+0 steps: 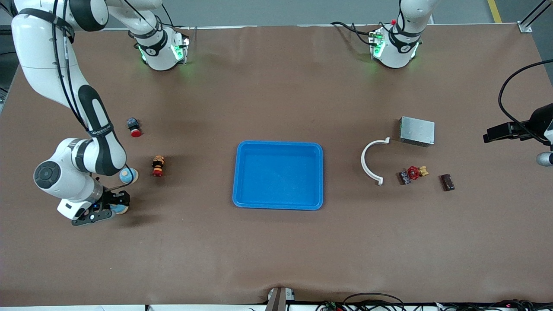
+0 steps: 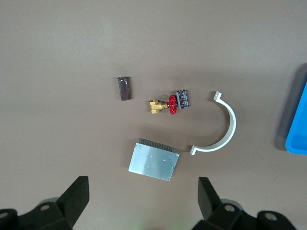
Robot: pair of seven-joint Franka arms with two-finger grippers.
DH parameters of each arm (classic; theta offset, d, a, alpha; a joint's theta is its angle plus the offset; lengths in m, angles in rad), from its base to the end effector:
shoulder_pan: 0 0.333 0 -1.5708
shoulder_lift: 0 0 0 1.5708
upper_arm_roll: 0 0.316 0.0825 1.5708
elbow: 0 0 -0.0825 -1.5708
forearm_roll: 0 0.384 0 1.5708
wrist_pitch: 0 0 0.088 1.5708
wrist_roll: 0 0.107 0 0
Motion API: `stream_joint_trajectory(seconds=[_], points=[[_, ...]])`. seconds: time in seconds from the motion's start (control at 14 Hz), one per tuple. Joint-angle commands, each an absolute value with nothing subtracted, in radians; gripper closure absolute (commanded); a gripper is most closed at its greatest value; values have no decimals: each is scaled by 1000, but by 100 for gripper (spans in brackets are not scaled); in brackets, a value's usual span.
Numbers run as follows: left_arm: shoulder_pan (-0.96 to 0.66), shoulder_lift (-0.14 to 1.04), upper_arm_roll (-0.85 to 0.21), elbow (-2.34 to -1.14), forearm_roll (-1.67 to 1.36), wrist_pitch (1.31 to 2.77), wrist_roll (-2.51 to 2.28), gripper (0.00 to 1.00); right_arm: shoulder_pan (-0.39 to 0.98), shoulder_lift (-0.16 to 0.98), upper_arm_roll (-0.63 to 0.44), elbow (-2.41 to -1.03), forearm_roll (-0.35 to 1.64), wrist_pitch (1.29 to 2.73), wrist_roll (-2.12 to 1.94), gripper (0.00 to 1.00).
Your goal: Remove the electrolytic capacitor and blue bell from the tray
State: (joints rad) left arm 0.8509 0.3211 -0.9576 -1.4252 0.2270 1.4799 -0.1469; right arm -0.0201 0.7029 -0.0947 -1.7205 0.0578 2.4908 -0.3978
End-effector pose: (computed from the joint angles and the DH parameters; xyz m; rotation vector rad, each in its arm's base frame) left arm 0.6059 0.0389 0.5637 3.1151 0.0826 -0.2124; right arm 0.6736 -0.0717 0.1869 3.0724 0.4059 0.0974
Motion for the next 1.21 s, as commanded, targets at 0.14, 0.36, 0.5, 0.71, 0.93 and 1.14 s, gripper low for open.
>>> stream_joint_trajectory(seconds=[0.14,0.36,0.5,0.71,0.93,1.14], points=[[853,316,-973,-1419,209,1462,-146,0,-32,721,-86,-1718,63,2508,-400,100],[850,316,-973,-1420,189,1463,-146,0,-35,729,-86,-1717,66,2525,-399,0],[850,313,-971,-1425,176,1466,-144,0,-37,730,-86,-1718,66,2530,-399,0],[793,305,-947,-1425,178,1468,-146,0,-35,730,-86,-1718,67,2530,-397,0],[639,276,-777,-1422,173,1468,-144,0,-34,730,-86,-1717,67,2523,-394,0],[444,246,-565,-1420,140,1468,-135,0,-34,729,-86,-1717,67,2520,-396,0]])
